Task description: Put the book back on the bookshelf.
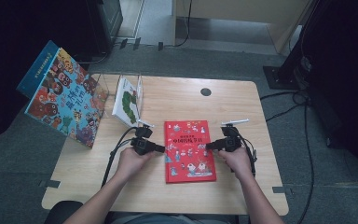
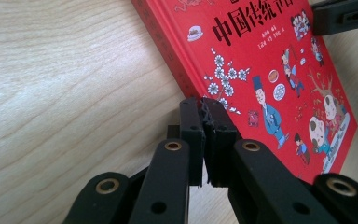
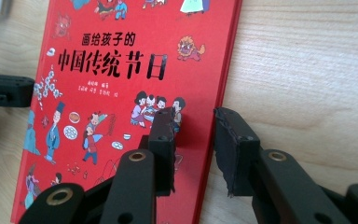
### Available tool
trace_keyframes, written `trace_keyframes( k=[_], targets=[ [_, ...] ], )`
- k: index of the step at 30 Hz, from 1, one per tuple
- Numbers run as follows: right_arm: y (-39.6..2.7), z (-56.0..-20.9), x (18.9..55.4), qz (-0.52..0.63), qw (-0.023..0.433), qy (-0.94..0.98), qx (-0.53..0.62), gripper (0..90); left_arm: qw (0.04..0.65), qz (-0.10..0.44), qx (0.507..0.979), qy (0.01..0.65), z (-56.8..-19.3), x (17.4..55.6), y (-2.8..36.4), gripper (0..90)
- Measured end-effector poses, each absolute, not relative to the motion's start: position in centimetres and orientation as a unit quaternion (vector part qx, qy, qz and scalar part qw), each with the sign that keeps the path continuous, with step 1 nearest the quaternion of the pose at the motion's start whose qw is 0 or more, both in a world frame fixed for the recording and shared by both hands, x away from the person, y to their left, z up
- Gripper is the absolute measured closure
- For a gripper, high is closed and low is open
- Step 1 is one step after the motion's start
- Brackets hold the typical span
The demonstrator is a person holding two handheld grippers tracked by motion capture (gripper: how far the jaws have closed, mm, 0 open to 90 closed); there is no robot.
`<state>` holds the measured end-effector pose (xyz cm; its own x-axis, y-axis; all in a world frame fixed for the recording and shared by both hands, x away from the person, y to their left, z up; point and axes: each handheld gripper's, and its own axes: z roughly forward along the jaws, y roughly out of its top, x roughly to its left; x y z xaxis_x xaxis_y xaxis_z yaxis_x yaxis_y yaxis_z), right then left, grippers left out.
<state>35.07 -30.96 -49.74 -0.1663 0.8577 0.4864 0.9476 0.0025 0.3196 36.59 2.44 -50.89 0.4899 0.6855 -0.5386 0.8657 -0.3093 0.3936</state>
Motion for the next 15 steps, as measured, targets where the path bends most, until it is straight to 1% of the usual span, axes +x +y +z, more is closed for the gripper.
trace_keyframes(
  k=[5, 9, 12, 15],
  targets=[
    [-31.13, -49.62, 35.61, -0.283, 0.092, -0.693, -0.656, 70.1, 0.331, -0.127, 0.798, 0.487, -50.81, 36.37, 2.23, 89.6],
    [-30.87, -49.31, 35.74, -0.272, 0.088, -0.701, -0.653, 70.6, 0.334, -0.129, 0.797, 0.486, -50.84, 36.37, 2.24, 90.0],
    [-30.85, -49.18, 35.91, -0.263, 0.103, -0.695, -0.661, 71.3, 0.335, -0.125, 0.8, 0.482, -50.84, 36.28, 2.21, 90.0],
    [-30.77, -48.84, 35.84, -0.26, 0.096, -0.699, -0.659, 72.0, 0.334, -0.127, 0.802, 0.479, -50.85, 36.24, 2.21, 90.0]
  ],
)
